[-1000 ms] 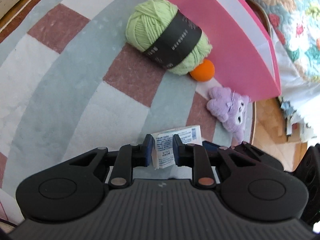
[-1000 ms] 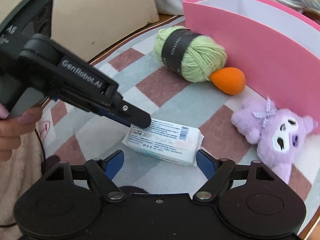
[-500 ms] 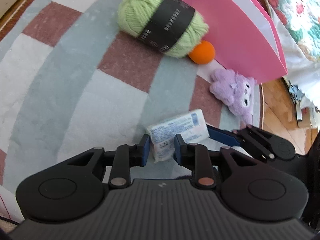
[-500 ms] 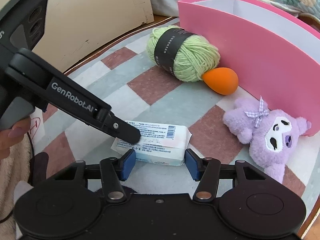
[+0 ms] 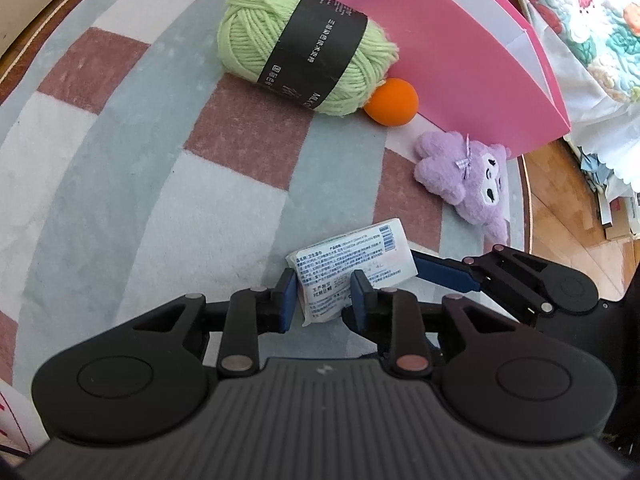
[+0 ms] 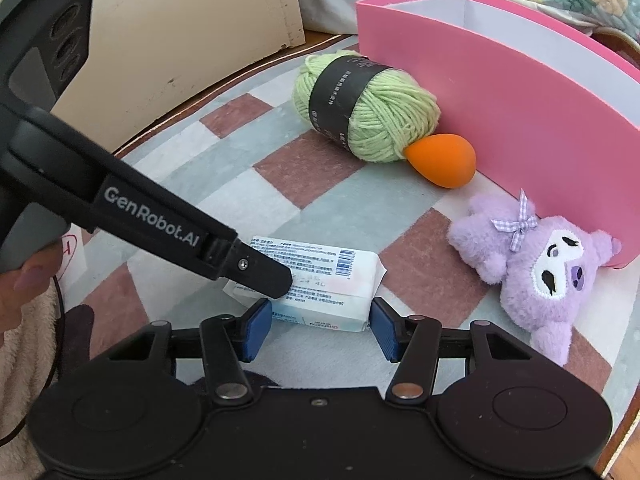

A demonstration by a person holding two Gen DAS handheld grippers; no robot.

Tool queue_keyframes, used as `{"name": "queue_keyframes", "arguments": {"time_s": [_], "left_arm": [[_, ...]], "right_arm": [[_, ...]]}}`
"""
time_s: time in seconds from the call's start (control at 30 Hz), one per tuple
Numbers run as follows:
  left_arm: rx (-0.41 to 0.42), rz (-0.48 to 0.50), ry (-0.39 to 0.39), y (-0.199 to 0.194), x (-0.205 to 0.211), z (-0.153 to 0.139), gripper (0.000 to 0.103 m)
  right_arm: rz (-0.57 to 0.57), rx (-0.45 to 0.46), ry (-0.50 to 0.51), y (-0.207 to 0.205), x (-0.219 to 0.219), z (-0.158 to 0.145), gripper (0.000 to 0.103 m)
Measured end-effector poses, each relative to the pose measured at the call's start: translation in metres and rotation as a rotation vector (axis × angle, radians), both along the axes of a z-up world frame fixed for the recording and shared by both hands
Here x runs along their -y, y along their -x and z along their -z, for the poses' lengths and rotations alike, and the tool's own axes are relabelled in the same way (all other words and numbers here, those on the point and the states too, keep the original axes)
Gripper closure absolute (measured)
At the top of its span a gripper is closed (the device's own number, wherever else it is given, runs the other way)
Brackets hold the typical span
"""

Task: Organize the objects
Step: 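Carry the white packet with the left tool into the pink box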

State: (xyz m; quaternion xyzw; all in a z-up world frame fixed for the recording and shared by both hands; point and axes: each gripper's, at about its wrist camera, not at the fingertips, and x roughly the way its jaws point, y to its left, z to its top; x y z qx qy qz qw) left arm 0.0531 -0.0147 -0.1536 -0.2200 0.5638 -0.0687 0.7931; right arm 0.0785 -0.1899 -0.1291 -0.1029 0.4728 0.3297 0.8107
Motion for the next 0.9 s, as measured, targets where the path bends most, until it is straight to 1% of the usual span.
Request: {"name": "queue_keyframes", "arguments": {"time_s": [0.1, 0.23, 0.37, 0.57, 0.67, 0.73, 0.9], "left_arm": [[0.005, 0.004, -0.002, 0.0, 0.002, -0.003, 0.077], [0.013, 0.028, 0.005, 0.0, 0.006, -0.01, 0.077], [0.019, 0.039, 0.021, 0.0, 0.009, -0.019, 0.076], [0.044, 0.071, 0.024, 0.005, 0.012, -0.035, 0.076], [0.047, 0.098, 0.016, 0.006, 0.014, -0.045, 0.076], [0.039, 0.109, 0.027, 0.006, 0.015, -0.052, 0.076], [0.065, 0.112, 0.008, 0.0, 0.02, -0.068, 0.076]], "right_arm": [[-0.002, 0.01, 0.019, 0.002, -0.003, -0.003, 0.043], [0.02, 0.004, 0.031, 0.001, -0.002, -0.01, 0.039], [0.042, 0.011, 0.033, 0.004, 0.003, -0.018, 0.039], [0.072, 0.021, 0.035, 0.011, 0.006, -0.034, 0.039], [0.077, 0.024, 0.028, 0.014, 0.006, -0.043, 0.033], [0.079, 0.026, 0.008, 0.016, 0.008, -0.051, 0.027], [0.076, 0.062, -0.002, 0.013, 0.01, -0.065, 0.025]]}}
